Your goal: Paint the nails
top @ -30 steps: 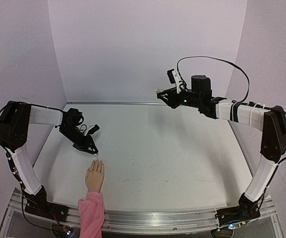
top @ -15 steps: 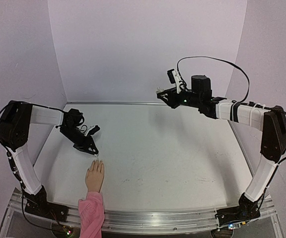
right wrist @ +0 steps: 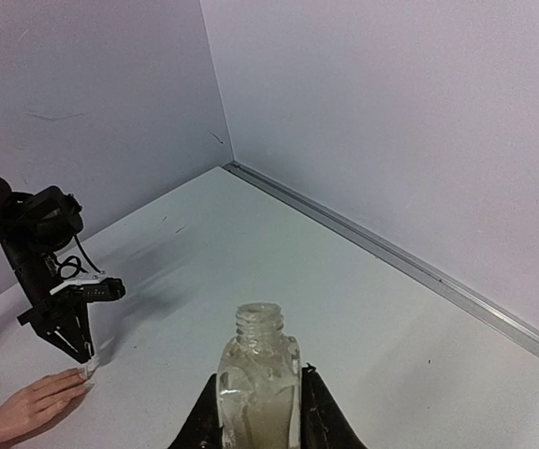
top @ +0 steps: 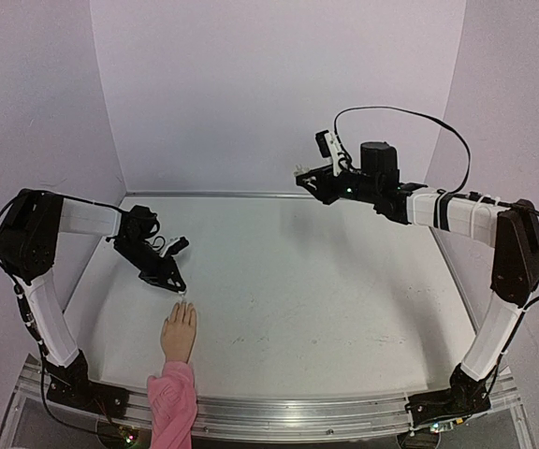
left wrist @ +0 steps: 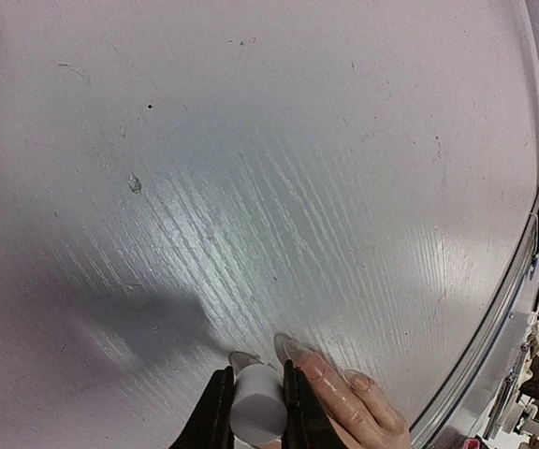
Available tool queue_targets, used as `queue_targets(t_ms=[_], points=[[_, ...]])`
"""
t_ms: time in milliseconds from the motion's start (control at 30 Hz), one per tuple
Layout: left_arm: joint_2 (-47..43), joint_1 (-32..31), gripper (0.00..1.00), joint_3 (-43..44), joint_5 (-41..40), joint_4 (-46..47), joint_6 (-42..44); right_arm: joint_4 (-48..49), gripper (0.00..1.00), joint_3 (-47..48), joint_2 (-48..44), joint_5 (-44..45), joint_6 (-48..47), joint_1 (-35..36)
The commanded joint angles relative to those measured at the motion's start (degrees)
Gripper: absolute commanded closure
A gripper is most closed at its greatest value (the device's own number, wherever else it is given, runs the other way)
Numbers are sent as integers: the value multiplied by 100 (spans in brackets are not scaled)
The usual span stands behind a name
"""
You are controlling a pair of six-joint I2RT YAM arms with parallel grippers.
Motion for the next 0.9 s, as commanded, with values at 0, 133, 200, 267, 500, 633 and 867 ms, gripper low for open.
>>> queue_targets(t_ms=[0,133,200,267,500,633,867], points=[[39,-11,100,282,-35,116,82,375,100,80,-164,-72,57,-23],[82,-17,100,295,-65,133,95,374,100,91,-129,-86,66,-19],[95,-9,100,306,-90,133,110,374,100,110,-115,-94,66,-24],[116,-10,100,331,-103,141,118,370,100,145,-87,-103,60,-20],[197,36,100,461,-120,143,171,368,100,170,-42,-125,84,-20],[139,50,100,523,-125,141,175,370,100,211,-18,-121,54,-25],[-203,50,100,498,-217,33,173,365,100,195,-13,-167,50,-23]])
